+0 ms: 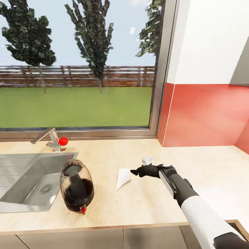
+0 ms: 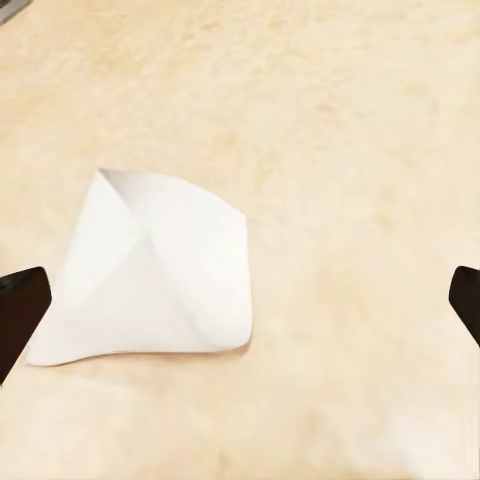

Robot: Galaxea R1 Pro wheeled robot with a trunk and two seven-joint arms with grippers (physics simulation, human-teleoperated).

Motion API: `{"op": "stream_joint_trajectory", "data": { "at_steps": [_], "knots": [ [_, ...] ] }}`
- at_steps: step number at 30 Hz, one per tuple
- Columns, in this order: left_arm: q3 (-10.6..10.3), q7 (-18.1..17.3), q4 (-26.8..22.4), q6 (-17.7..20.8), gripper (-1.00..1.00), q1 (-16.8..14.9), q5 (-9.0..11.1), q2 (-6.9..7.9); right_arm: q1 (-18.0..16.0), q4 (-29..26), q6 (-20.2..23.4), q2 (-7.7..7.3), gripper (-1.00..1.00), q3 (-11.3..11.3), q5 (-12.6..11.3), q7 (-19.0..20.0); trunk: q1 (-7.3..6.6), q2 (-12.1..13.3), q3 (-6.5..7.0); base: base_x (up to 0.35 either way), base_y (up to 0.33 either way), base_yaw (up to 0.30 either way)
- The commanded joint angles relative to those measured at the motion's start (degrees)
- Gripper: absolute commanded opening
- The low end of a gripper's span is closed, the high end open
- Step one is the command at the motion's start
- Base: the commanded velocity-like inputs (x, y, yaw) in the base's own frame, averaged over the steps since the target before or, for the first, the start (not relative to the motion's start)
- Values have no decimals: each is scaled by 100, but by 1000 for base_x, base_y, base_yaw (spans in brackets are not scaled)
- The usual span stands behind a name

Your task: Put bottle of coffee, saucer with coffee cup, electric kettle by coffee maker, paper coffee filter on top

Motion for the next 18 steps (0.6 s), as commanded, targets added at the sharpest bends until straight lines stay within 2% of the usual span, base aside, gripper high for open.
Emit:
{"op": "stream_joint_trajectory", "data": {
  "at_steps": [1,10,13,16,18],
  "knots": [
    [-2,8,7,9,100,-8,38,0,-6,-5,38,-5,100,16,-37,1,4,-13,-13,27,15,0],
    [-2,8,7,8,100,-8,38,-8,-6,6,38,-4,100,16,-38,24,4,-13,-13,3,3,0],
    [-2,8,7,8,100,-8,38,-8,-6,77,38,3,100,36,-45,24,4,-13,-13,0,141,0],
    [-2,8,7,8,100,-8,38,-8,-6,193,31,8,100,280,-52,24,4,-13,-13,0,45,0],
    [-2,8,7,8,100,-8,38,-8,-6,208,30,11,100,340,-53,24,4,-13,-13,0,9,0]
  ]
}}
